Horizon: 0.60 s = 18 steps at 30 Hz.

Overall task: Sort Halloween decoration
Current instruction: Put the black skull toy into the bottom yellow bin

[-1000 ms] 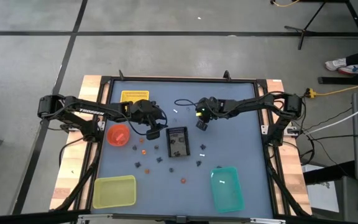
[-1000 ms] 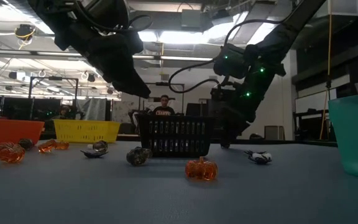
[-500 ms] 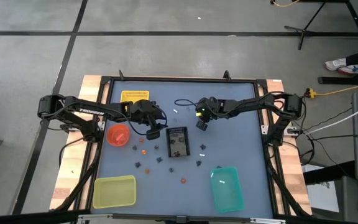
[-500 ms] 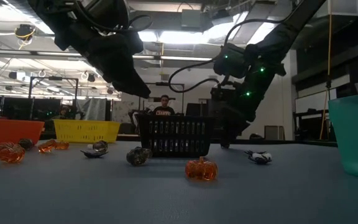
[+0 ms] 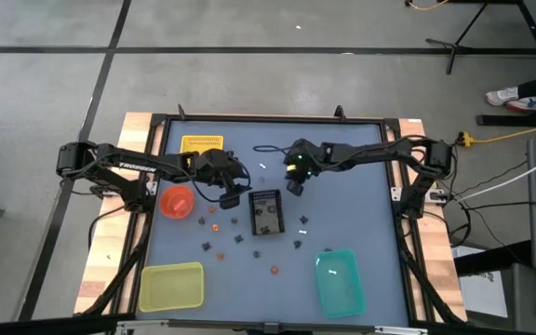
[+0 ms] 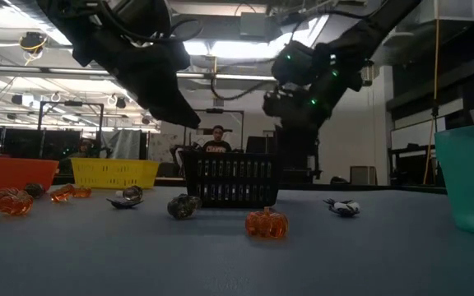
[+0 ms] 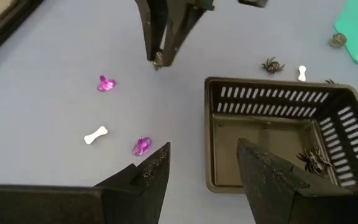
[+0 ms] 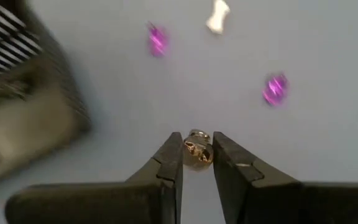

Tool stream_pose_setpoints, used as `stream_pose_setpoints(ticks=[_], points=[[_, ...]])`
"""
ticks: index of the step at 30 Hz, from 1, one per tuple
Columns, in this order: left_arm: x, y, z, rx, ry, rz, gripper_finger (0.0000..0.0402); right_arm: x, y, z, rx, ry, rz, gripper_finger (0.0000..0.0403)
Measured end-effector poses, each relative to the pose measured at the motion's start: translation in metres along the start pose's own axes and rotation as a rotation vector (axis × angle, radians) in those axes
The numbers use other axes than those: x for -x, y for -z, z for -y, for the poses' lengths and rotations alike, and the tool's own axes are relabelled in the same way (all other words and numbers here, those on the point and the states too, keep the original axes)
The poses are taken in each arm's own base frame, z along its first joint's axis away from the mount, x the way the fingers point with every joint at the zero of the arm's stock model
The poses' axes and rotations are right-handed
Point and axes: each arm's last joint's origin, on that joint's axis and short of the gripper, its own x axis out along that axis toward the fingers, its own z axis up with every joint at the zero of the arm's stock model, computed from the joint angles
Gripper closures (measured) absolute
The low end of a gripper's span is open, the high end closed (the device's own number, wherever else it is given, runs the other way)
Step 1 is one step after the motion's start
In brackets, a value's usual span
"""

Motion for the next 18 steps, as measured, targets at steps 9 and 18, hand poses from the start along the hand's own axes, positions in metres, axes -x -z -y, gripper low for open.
stream_pose_setpoints(ticks=[9, 18], points=[[0.001, -0.012, -0.001, -0.148, -0.051, 0.122, 0.0232, 0.015, -0.038, -0.007, 0.018, -0.072, 0.115, 0.0339], [0.002, -0.018, -0.002, -0.39, -0.122, 0.175, 0.0232, 0.031, -0.068, -0.014, 0.043, -0.147, 0.209, 0.0339]])
